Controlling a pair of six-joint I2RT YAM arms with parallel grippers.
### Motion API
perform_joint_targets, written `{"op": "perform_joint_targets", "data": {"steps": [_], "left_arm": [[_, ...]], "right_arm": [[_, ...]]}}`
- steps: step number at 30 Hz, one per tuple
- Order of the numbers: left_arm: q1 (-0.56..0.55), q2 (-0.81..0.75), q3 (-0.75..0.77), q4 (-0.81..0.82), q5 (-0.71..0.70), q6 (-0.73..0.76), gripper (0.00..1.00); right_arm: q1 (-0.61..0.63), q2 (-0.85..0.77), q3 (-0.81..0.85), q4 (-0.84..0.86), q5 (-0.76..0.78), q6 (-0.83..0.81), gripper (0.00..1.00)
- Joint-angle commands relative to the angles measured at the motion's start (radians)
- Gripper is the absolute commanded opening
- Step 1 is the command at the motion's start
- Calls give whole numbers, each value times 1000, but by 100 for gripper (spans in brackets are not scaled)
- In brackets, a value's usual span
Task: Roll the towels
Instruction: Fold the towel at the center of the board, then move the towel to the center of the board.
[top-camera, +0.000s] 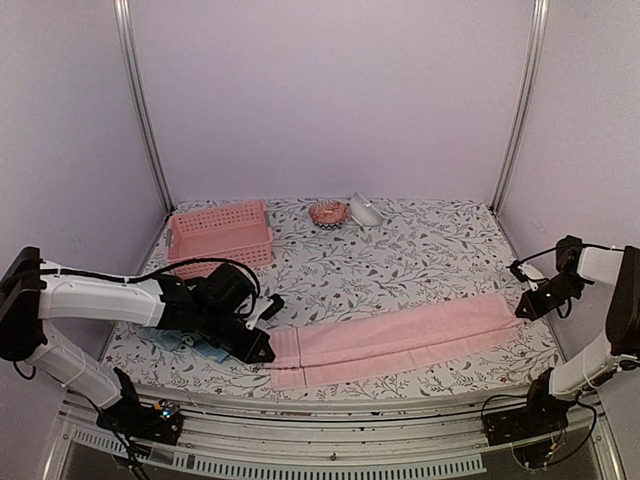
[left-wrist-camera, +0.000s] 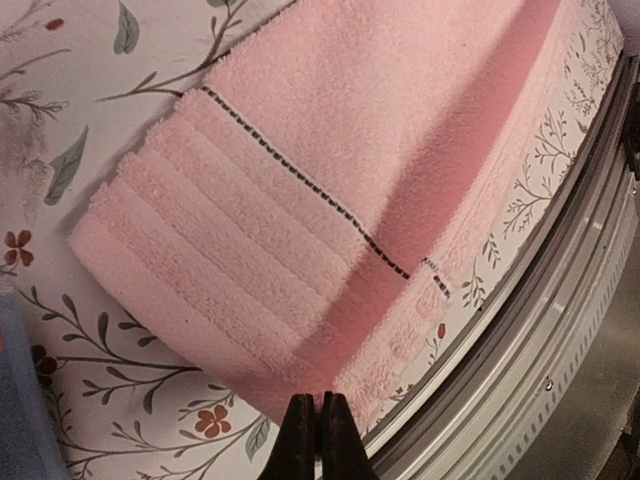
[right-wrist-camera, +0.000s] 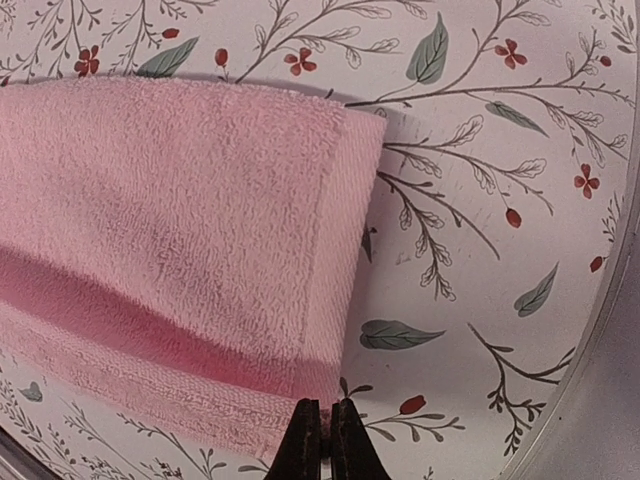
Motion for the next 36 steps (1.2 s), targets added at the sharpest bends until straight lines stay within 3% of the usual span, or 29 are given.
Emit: {"op": "perform_joint_targets", "data": {"steps": [1,4,7,8,11,17,22,29,36], "left_arm": [[-41,-61,-42,-12,58,9,0],[-72,-85,-72,-2,93,-6,10],[-90,-93,-72,-16,101,-20,27],[-94,-97,-61,-33,100,-19,28],[-95,-128,-2,-105,50,7,30],[-46,-91,79,-87,-144,46,35],[-14,77,173,-36,-146,-13,27],[-14,226,211,60,-56,-107,5],[-11,328,218,29,-105,-133,1]], "right_arm": [[-23,-73,-38,3,14,-59,3],[-45,-127,-76,4,1,-106,4],[-52,-170,-109,-9,1,-131,17],[-54,-185,-106,-26,5,-136,24],[-55,-231,-49,-108,-32,-160,30],[-48,-165,89,-173,-272,-152,43],[16,0,164,-127,-281,-39,36],[95,129,182,-66,-186,39,25],[101,221,204,-23,-151,88,21]]}}
